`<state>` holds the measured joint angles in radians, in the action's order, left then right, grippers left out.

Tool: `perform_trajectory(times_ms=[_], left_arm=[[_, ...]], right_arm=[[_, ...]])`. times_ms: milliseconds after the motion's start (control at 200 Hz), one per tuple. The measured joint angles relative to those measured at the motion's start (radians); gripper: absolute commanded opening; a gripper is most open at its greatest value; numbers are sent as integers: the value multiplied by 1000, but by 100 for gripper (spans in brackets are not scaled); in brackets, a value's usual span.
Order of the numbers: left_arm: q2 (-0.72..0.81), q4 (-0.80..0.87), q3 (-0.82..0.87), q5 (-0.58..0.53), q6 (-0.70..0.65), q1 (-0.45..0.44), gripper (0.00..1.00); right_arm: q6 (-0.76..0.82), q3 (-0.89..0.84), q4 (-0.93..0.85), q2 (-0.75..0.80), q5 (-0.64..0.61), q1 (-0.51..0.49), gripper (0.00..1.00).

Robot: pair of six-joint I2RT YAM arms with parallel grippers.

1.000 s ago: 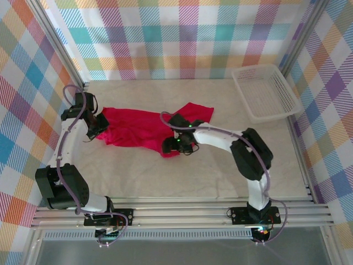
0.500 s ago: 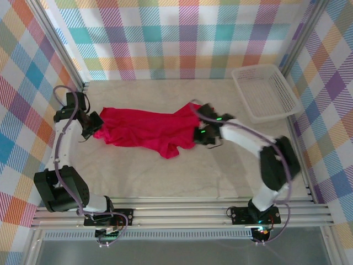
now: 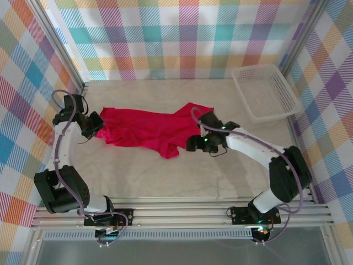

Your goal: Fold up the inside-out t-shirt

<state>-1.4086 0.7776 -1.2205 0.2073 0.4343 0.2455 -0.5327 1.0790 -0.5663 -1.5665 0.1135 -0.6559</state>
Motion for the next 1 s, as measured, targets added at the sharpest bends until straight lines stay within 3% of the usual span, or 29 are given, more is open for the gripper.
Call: perform_trajectory(times_ms=[125,335,395,455,545,590,770,1000], left_arm=[[0,-23,21,14,15,0,1],[0,-46,68,31,26,0,1],[0,-51,76,32,26,0,0],[2,-51,81,31,26,0,0],[2,-51,83,27,26,0,0],[2,-48,82,24,25,0,0],[4,-14,43,-16,16,0,0],[11,2,-22,-44,-1,8,2]], right_arm=[[1,71,58,-145,-42,-103,99],[18,306,93,-388,-130,-220,99],[14,371,93,-448,-146,-239,92],[3,421,91,-498,-159,-248,75],[-18,454,75,-537,-178,-245,19],[-29,453,65,-539,-181,-237,0],[-43,298,65,-407,-148,-160,0],[-1,2,-15,61,-47,137,0]])
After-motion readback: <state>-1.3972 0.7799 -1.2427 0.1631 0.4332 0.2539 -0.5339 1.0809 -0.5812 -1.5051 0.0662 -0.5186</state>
